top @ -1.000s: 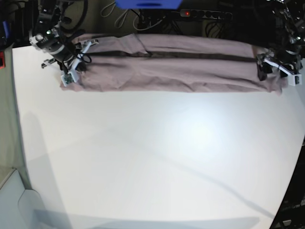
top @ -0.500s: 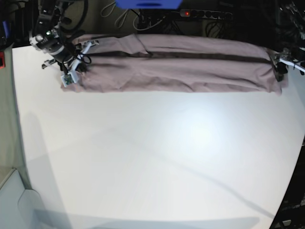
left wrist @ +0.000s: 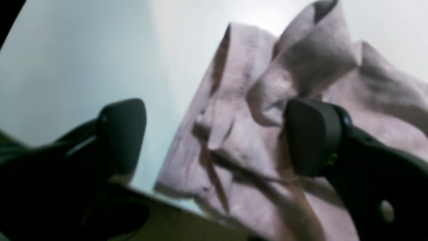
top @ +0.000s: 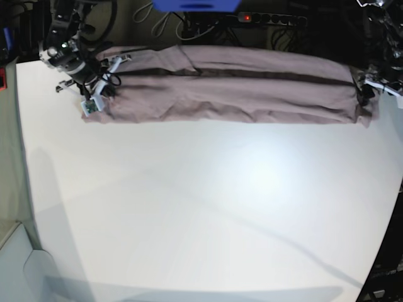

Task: Layout the t-shirt on the table in an organized manner, then fold the t-shirt properly

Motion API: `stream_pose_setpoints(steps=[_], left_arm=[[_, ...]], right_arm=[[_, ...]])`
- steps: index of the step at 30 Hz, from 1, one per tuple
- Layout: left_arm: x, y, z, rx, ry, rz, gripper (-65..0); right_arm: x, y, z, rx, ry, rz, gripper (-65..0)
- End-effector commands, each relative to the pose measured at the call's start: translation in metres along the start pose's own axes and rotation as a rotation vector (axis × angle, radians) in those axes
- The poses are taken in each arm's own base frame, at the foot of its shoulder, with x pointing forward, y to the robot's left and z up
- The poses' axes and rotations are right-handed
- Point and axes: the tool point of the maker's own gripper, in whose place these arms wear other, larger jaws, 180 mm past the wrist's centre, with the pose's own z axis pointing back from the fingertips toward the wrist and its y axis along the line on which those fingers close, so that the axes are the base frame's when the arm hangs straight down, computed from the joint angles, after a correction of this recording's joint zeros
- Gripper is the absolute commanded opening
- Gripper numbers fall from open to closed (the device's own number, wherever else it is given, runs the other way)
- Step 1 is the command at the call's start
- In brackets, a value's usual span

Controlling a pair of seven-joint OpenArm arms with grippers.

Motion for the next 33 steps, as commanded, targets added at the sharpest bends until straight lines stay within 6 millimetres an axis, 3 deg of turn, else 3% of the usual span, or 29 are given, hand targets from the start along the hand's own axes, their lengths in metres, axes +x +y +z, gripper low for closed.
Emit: stream_pose_setpoints(steps=[1, 14, 15, 17, 22, 25, 28, 33], left_arm=[[-0.003, -0.005, -0.001, -0.020, 0.030, -0.020, 0.0], [-0.022, -0.048, -0.014, -0.124, 0.089, -0.075, 0.0], [-0.021, -0.048, -0.014, -0.125, 0.088, -0.073, -2.3], [-0.022, -0.048, -0.014, -0.124, 0.088, -0.073, -13.2], [-0.029, -0.045, -0.022, -0.118, 0.114, -0.042, -47.8], [-0.034, -0.042, -0.022, -0.114, 0.123, -0.026, -62.8], [-0.031, -0.043, -0.021, -0.117, 0.114, -0.031, -64.4], [0.008, -0.057, -0.009, -0.135, 0.009, -0.106, -64.9]], right_arm=[[-0.009, -0.001, 0.001, -0.007, 0.043, 0.010, -65.0], [-0.008, -0.001, 0.001, -0.008, 0.042, 0.011, -65.0], [-0.008, -0.001, 0.001, -0.008, 0.042, 0.011, -65.0], [-0.008, -0.002, 0.001, -0.009, 0.042, 0.010, -65.0], [-0.007, -0.002, 0.001, -0.009, 0.041, 0.010, -65.0], [-0.007, -0.002, 0.001, -0.009, 0.041, 0.010, -65.0], [-0.007, -0.002, 0.001, -0.009, 0.041, 0.010, -65.0], [-0.002, -0.003, 0.000, -0.013, 0.029, 0.012, -65.0]])
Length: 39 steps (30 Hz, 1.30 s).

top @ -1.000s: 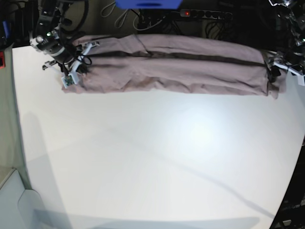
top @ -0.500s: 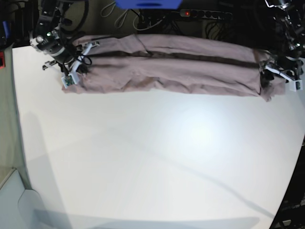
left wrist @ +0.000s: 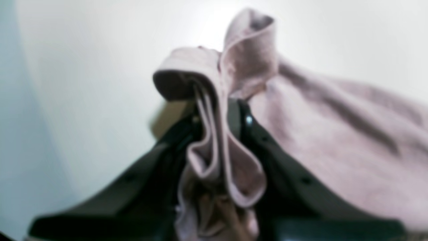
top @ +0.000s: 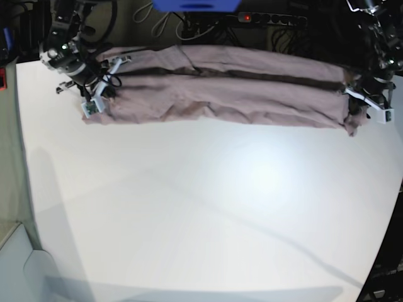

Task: Layout the t-shirt on the table in an organized manner, then fold the t-shirt properly

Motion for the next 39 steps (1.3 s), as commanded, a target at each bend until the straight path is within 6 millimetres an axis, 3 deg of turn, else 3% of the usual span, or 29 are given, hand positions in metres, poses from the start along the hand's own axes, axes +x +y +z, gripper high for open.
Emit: stream_pose_setpoints(steps=[1, 5, 10, 21, 26, 37, 39], left_arm=[[0.005, -0.004, 0.006, -0.004, -0.006, -0.035, -64.9], [0.037, -0.039, 0.022, -0.048, -0.112, -0.098, -64.9], [0.046, -0.091, 0.033, -0.131, -0.169, -0.130, -64.9], [0.011, -0.224, 0.031, -0.342, -0.113, -0.249, -64.9], [0.001, -0.245, 0.028, -0.334, -0.088, -0.280, -64.9], [-0.001, -0.248, 0.026, -0.325, -0.081, -0.287, -65.0], [-0.003, -0.256, 0.027, -0.349, -0.078, -0.298, -65.0]], right_arm=[[-0.005, -0.002, 0.001, -0.009, 0.028, 0.010, -65.0], [-0.005, -0.002, 0.001, -0.009, 0.028, 0.010, -65.0], [-0.005, -0.002, 0.001, -0.009, 0.027, 0.010, -65.0], [-0.005, -0.001, 0.001, -0.008, 0.030, 0.011, -65.0], [-0.005, -0.001, 0.001, -0.008, 0.030, 0.011, -65.0], [-0.006, -0.001, 0.001, -0.008, 0.031, 0.011, -65.0], [-0.005, 0.000, 0.000, -0.004, 0.030, 0.013, -65.0]])
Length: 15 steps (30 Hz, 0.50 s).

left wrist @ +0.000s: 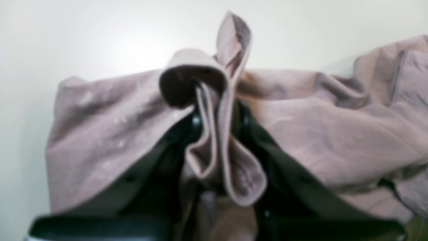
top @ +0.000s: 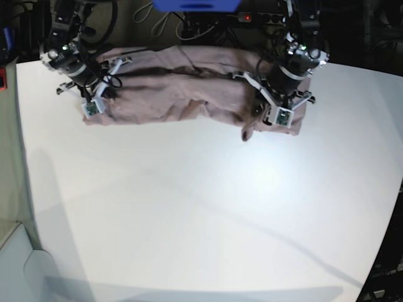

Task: Layout the t-shirt on the table in an organized manner, then fold the t-shirt properly
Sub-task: 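Move the left gripper to the strip's middle and grasp the fabric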

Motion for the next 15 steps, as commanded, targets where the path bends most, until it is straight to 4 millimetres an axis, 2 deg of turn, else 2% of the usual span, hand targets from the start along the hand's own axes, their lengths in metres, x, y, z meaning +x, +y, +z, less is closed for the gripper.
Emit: stream_pose_setpoints(steps=[1, 5, 10, 15], left_arm=[[0.013, -0.011, 0.000, -0.033, -0.049, -0.005, -65.0], [0.017, -0.039, -0.003, -0.105, -0.057, -0.031, -65.0], [0.018, -0.063, -0.006, -0.166, -0.057, -0.047, -65.0], [0.014, -0.063, -0.004, -0.161, -0.047, -0.037, -65.0]], right_arm=[[-0.005, 0.002, 0.000, 0.002, 0.031, 0.015, -65.0], [-0.003, 0.009, -0.002, 0.018, 0.028, 0.028, -65.0], [-0.002, 0.011, -0.002, 0.024, 0.029, 0.033, -65.0], [-0.002, 0.011, -0.003, 0.024, 0.027, 0.033, -65.0]])
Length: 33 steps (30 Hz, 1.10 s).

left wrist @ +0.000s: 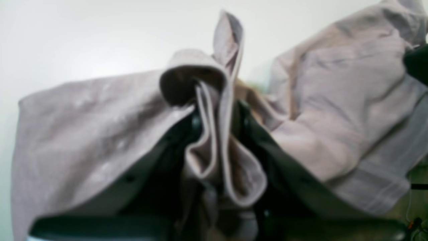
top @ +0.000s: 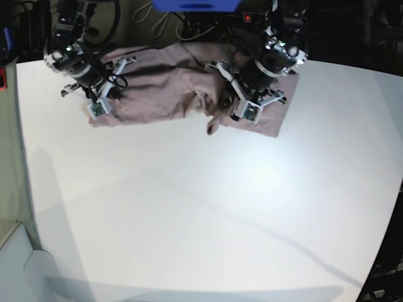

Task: Layout the t-shirt on the table in an organized manner, then fold the t-shirt properly
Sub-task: 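Move the left gripper to the strip's middle and grasp the fabric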

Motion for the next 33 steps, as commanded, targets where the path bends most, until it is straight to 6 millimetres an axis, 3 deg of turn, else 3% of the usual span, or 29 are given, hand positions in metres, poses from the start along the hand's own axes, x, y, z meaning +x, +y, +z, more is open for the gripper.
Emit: stream_pose_setpoints(steps=[1, 4, 8, 17, 23, 33], left_arm=[[0.013, 0.000, 0.002, 0.014, -0.050, 0.019, -65.0], [-0.002, 0.014, 0.006, 0.112, -0.009, 0.045, -65.0], [-0.005, 0.017, 0.013, 0.133, 0.001, 0.035, -65.0], [0.027, 0.019, 0.037, 0.158, -0.090, -0.006, -65.0], [0.029, 0.022, 0.040, 0.170, -0.096, -0.009, -65.0], [0.021, 0.001, 0.038, 0.113, -0.076, -0.011, -65.0]], right_arm=[[-0.005, 0.001, 0.001, 0.000, 0.027, 0.004, -65.0], [-0.005, 0.001, 0.001, 0.000, 0.027, 0.004, -65.0], [-0.005, 0.000, 0.001, -0.001, 0.025, 0.003, -65.0], [-0.005, 0.000, 0.001, -0.002, 0.024, 0.003, -65.0], [0.003, -0.003, 0.000, -0.008, 0.010, 0.008, -65.0], [0.004, -0.004, 0.000, -0.008, 0.009, 0.010, -65.0]])
